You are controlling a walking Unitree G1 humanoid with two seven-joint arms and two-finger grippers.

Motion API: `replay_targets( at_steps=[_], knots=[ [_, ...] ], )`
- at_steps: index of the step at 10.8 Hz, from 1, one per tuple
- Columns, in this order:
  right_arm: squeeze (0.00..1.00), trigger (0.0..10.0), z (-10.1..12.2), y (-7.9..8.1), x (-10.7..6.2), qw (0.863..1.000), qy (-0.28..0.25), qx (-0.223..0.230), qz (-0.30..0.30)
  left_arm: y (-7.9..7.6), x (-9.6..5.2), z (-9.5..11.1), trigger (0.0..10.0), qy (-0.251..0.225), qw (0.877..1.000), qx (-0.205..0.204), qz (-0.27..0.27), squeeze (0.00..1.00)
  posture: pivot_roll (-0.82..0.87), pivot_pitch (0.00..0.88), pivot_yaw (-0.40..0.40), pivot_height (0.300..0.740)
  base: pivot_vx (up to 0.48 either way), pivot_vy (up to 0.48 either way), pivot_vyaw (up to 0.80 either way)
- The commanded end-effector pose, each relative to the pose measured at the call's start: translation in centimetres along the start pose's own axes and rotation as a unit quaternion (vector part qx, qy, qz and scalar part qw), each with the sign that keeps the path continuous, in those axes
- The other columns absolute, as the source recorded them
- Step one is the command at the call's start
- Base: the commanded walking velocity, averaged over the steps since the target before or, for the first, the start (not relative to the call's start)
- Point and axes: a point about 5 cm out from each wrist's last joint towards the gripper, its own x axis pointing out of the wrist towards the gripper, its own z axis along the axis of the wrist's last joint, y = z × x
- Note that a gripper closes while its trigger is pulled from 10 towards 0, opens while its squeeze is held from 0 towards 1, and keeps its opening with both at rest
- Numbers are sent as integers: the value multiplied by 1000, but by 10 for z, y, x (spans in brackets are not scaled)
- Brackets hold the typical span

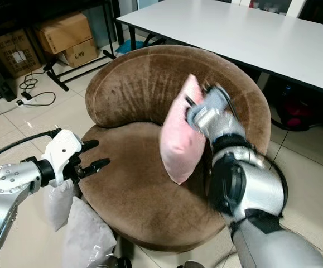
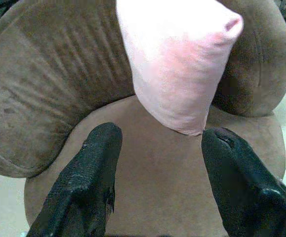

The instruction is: Move the pillow to the sofa from floor

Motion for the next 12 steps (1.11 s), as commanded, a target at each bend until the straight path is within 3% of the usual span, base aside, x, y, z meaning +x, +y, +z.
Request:
replay_targets(
  at_steps=[1, 4, 7, 8, 9, 10, 12],
  knots=[
    [0, 0, 19, 25, -9, 999, -21, -3, 46, 2, -1, 7, 10000, -5, 1000, 11, 0, 0, -110, 0, 27, 740, 0, 0, 0],
    [0, 0, 21, 33, -12, 998, 2, 24, 66, 1, -1, 9, 10000, -4, 1000, 12, -9, 0, -114, 0, 30, 740, 0, 0, 0],
    [0, 0, 2, 13, -3, 998, 15, 31, 51, 0, 0, 11, 10000, -8, 1000, 10, -17, 0, -114, 0, 29, 740, 0, 0, 0],
    [0, 0, -3, 3, 0, 999, 2, 1, 53, 0, 1, 12, 10000, -9, 1000, 8, -17, 0, -112, 0, 26, 740, 0, 0, 0],
    [0, 4784, -8, -3, 2, 998, 3, -51, 46, -1, 1, 12, 10000, -12, 1000, 5, -20, 0, -112, 0, 26, 740, 0, 0, 0],
    [0, 10000, -18, -19, 6, 989, -1, -149, 20, -3, 2, 12, 10000, -13, 1000, 2, -28, 0, -113, 0, 24, 740, 0, 0, 0],
    [31, 10000, -14, -36, 7, 977, -34, -208, -28, -5, 2, 14, 10000, -24, 999, -4, -34, 0, -109, 0, 20, 740, 0, 0, 0]
  ],
)
